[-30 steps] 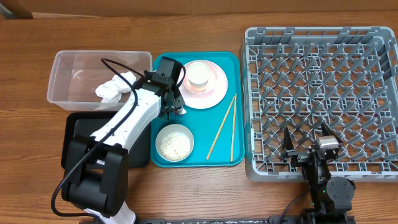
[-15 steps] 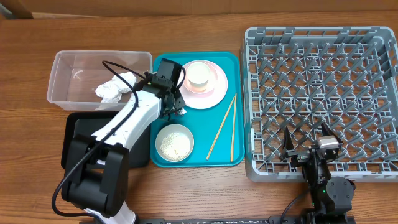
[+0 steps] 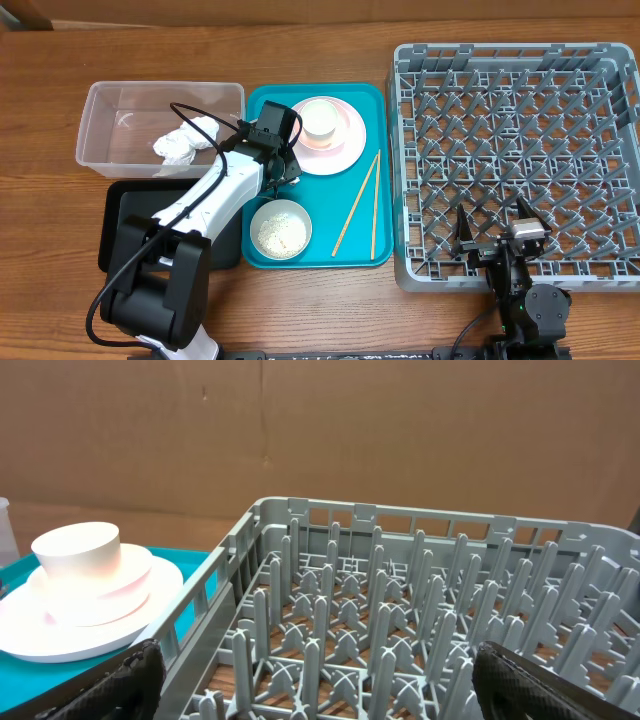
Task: Sort waste into correct bins and load items into the dishwasher
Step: 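Grasp the red snack wrapper with the left gripper, then carry the wrapper left and drop it into the clear bin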
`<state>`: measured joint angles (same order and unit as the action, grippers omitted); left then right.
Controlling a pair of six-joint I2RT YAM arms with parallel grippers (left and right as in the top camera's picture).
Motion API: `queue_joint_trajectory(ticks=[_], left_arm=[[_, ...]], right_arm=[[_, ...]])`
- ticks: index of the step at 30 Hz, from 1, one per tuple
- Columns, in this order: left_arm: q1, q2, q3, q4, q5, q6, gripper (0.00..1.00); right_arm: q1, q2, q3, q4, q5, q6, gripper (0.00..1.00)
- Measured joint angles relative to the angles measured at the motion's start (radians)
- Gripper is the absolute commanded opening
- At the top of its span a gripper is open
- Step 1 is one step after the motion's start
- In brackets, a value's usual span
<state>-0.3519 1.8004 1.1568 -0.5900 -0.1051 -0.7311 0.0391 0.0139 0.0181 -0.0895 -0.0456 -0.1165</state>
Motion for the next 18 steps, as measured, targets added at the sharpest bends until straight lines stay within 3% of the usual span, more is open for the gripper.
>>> queue_joint_trajectory(ticks=[3,18], left_arm=[[-0.002,0.0,-0.006,0.004,0.0,0.001,0.19],[-0.01,0.0,-0.053,0.045,0.0,0.0,0.18]], right_arm=[[0.0,0.0,0.0,0.0,0.0,0.0,1.0],[0.0,0.0,0.0,0.0,0.001,0.0,1.0]])
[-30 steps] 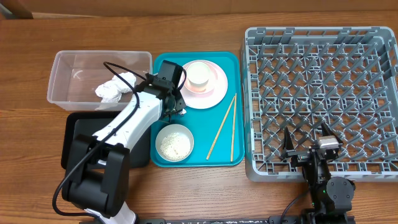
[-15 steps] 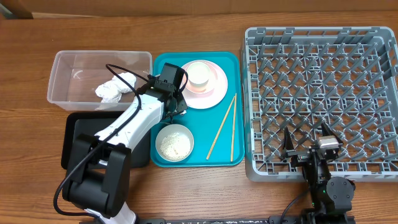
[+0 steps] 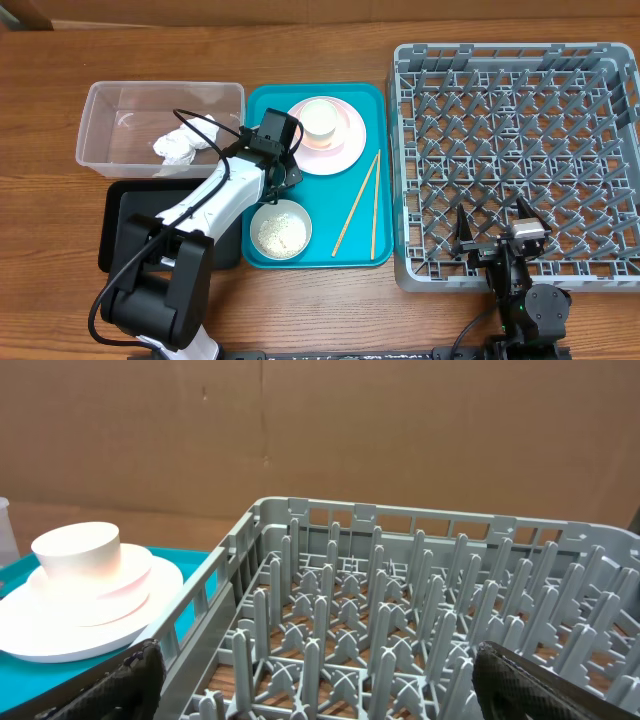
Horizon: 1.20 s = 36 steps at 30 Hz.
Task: Sort waste into correct bins and load items into the dishwasher
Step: 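Carry the wrapper left and drop it into the clear bin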
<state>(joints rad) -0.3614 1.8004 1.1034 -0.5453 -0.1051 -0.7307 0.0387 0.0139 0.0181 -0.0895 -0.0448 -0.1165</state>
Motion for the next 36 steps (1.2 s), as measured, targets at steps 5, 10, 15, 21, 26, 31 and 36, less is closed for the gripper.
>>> queue_joint_trajectory(ticks=[5,10,15,21,26,31,36], left_arm=[[0.0,0.0,-0.002,0.0,0.0,0.0,0.04],[0.0,0.0,-0.002,-0.003,0.025,0.0,0.04],[0.011,-0.005,0.108,-0.104,0.071,0.022,0.04],[0.08,-0.085,0.354,-0.203,0.089,0.034,0.04],[0.182,-0.18,0.473,-0.248,0.078,0.035,0.04],[0.268,-0.17,0.479,-0.336,-0.007,0.035,0.04],[0.332,-0.074,0.472,-0.365,-0.061,0.035,0.04]], right_arm=[[0.0,0.0,0.0,0.0,0.0,0.0,1.0],[0.0,0.0,0.0,0.001,0.0,0.0,1.0],[0.0,0.0,0.0,0.0,0.0,0.0,1.0],[0.0,0.0,0.0,0.0,0.0,0.0,1.0],[0.0,0.0,0.0,0.001,0.0,0.0,1.0],[0.0,0.0,0.0,0.0,0.0,0.0,1.0],[0.0,0.0,0.0,0.0,0.0,0.0,1.0]])
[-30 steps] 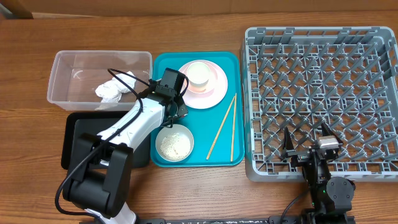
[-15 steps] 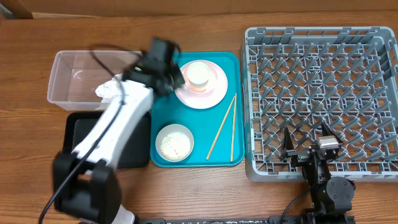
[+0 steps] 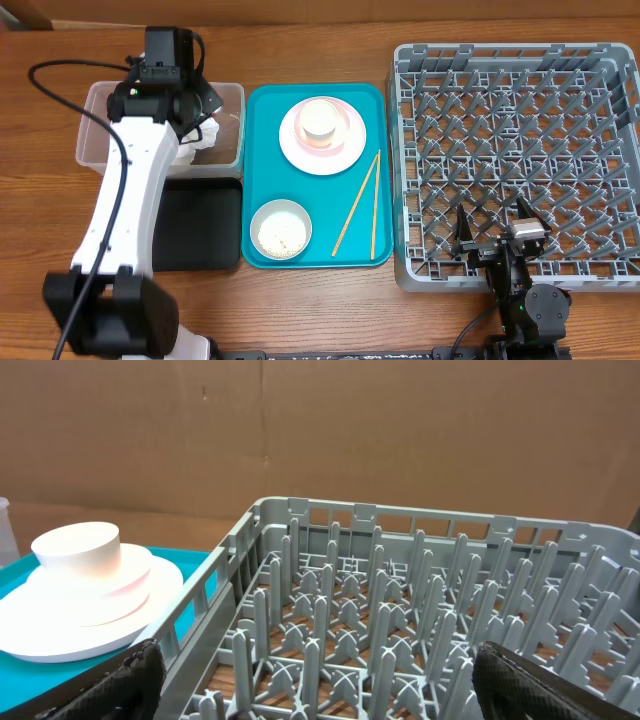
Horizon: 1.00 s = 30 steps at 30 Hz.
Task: Sort waste into correct bins and load items into the dishwasher
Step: 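Carry the wrapper left and drop it into the clear bin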
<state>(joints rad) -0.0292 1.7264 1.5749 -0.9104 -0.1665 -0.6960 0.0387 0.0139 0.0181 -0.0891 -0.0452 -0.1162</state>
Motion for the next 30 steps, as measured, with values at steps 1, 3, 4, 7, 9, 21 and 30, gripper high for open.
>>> queue_joint_trajectory(ticks=[1,3,4,7,9,21,30], left_arm=[[0.006,0.019,0.0,-0.013,-0.003,0.0,0.04],[0.015,0.067,-0.003,-0.046,-0.005,0.0,0.04],[0.016,0.093,-0.006,-0.053,-0.008,0.0,0.04],[0.017,0.164,-0.012,-0.043,-0.018,0.0,0.04],[0.019,0.207,-0.013,-0.028,-0.018,0.0,0.04],[0.031,0.246,0.072,-0.143,0.021,0.063,0.44],[0.031,0.03,0.329,-0.396,0.282,0.161,0.04]], right_arm=[[0.0,0.0,0.0,0.0,0.0,0.0,1.0],[0.0,0.0,0.0,0.0,0.0,0.0,1.0],[0.0,0.0,0.0,0.0,0.0,0.0,1.0],[0.0,0.0,0.0,0.0,0.0,0.0,1.0],[0.0,0.0,0.0,0.0,0.0,0.0,1.0],[0.0,0.0,0.0,0.0,0.0,0.0,1.0],[0.0,0.0,0.0,0.0,0.0,0.0,1.0]])
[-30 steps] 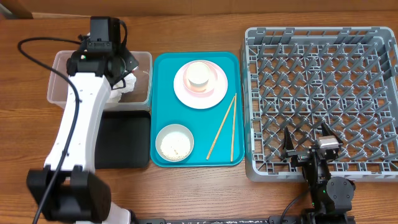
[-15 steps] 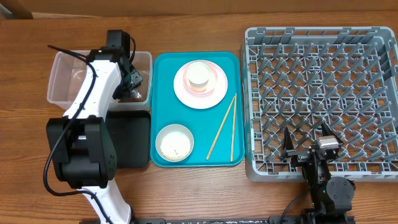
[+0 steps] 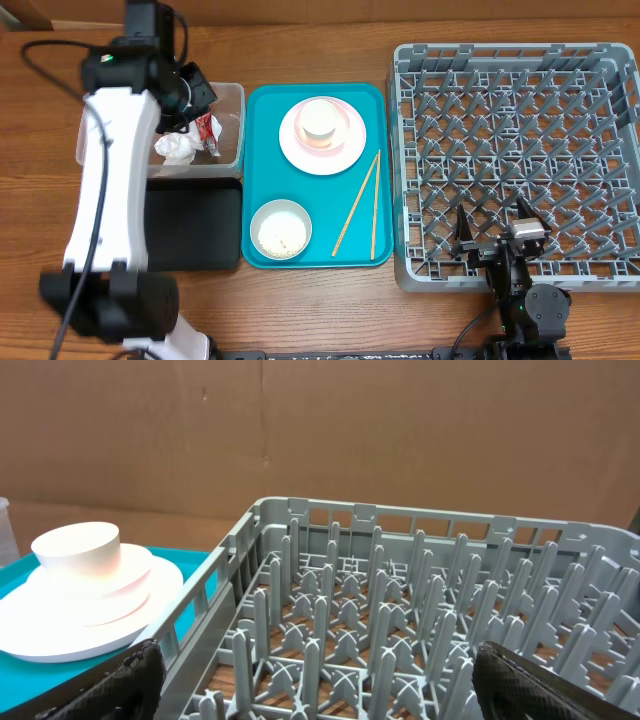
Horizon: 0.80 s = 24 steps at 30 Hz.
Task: Sort waste into correct bins and load items into the dishwasher
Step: 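Carry the wrapper left and drop it into the clear bin, then move the left gripper to the rim of the rice bowl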
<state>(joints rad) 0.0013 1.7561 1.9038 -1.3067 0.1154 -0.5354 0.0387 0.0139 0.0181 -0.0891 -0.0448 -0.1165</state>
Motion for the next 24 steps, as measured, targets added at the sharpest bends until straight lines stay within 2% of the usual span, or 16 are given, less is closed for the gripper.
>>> queue_joint_trajectory(ticks=[5,11,14,24], left_arm=[[-0.039,-0.09,0.015,-0.217,0.167,0.098,0.04],[-0.17,-0.069,-0.092,-0.272,0.194,0.173,0.04],[-0.251,-0.067,-0.188,-0.221,0.192,0.18,0.04],[-0.517,-0.061,-0.541,0.103,0.188,0.169,0.04]], right_arm=[[0.0,0.0,0.0,0.0,0.0,0.0,1.0],[0.0,0.0,0.0,0.0,0.0,0.001,1.0],[0.0,0.0,0.0,0.0,0.0,0.0,1.0],[0.0,0.0,0.0,0.0,0.0,0.0,1.0]])
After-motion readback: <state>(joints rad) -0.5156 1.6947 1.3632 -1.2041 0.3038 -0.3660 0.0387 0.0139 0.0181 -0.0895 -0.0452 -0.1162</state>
